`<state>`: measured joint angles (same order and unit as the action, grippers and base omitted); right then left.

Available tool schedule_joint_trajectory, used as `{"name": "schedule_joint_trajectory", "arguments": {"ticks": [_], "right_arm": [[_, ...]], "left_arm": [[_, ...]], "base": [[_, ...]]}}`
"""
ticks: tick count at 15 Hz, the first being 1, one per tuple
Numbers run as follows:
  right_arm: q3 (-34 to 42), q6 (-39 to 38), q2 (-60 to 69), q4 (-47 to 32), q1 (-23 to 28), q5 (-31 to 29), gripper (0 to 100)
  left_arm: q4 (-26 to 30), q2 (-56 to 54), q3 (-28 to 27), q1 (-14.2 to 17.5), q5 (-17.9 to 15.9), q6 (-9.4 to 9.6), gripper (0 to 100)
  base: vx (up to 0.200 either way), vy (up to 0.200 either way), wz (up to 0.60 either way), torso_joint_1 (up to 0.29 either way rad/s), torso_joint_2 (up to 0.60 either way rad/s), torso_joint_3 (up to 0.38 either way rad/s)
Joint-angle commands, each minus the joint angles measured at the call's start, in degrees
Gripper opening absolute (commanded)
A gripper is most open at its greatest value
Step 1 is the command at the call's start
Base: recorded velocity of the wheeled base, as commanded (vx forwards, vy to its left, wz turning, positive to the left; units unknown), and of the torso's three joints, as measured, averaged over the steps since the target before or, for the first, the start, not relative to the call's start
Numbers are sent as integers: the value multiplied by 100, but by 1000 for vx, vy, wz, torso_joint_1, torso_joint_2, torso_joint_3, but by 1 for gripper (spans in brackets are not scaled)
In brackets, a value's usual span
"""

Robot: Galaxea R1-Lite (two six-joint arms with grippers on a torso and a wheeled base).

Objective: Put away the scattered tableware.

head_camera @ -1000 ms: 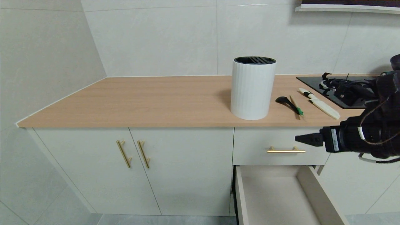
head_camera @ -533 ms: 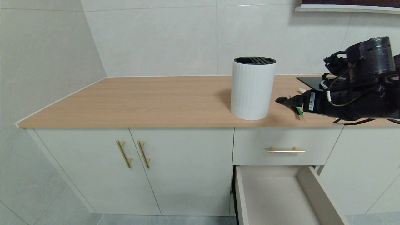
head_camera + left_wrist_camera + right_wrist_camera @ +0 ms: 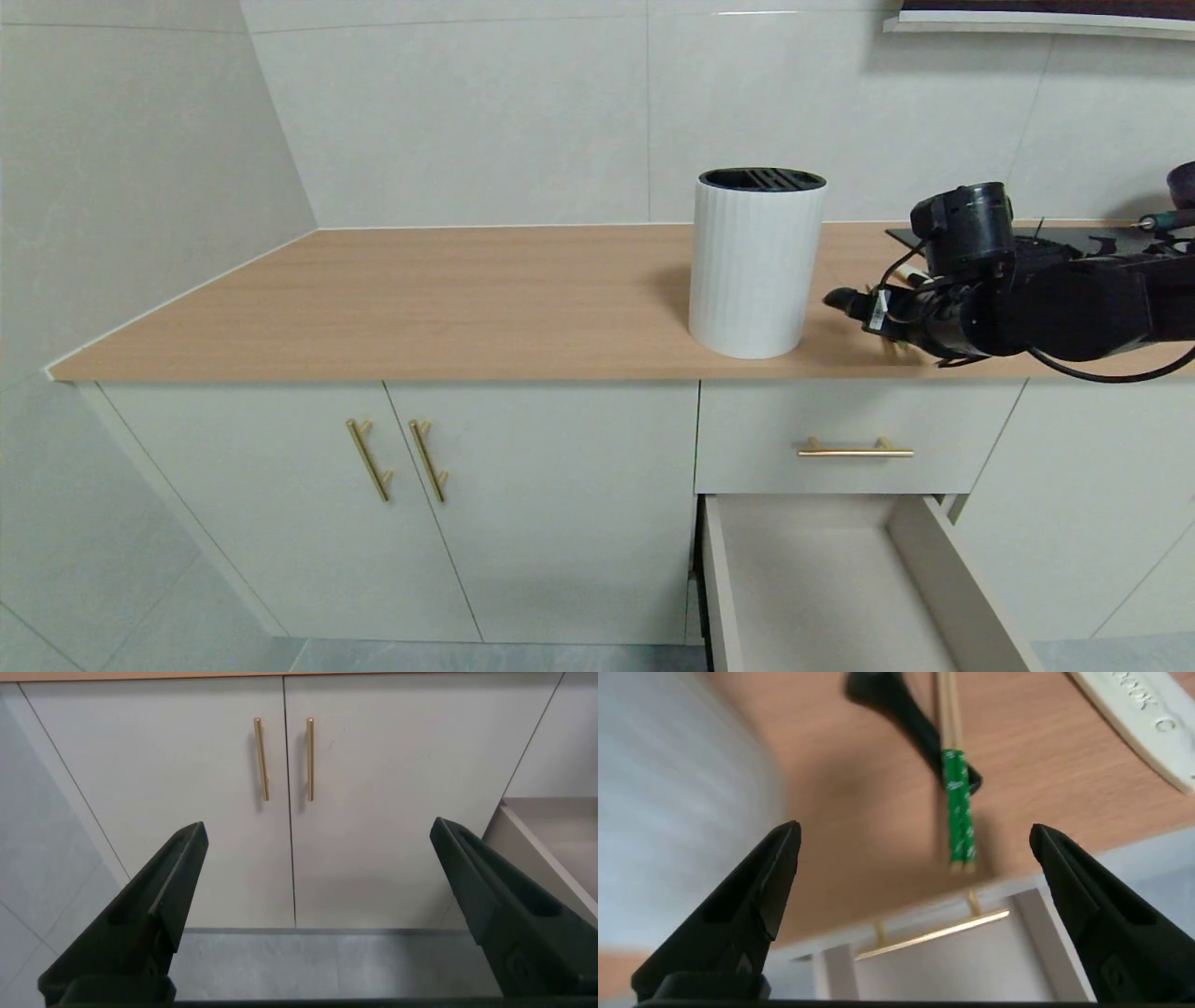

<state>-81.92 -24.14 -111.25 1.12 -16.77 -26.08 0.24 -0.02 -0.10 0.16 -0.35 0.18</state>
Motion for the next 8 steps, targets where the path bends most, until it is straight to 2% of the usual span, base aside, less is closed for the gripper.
{"name": "schedule_joint_trajectory", "arguments": {"ticks": [1,8], "right_arm": [[-43,6,-151,-7,69,-3,100],[-78,41,-318,-33,148,-3,100]], "left_arm": [[2,2,1,2,0,-1,100],[2,2,1,2,0,-1,100]], "base": [[0,0,0,0,0,0],[0,0,0,0,0,0]]}}
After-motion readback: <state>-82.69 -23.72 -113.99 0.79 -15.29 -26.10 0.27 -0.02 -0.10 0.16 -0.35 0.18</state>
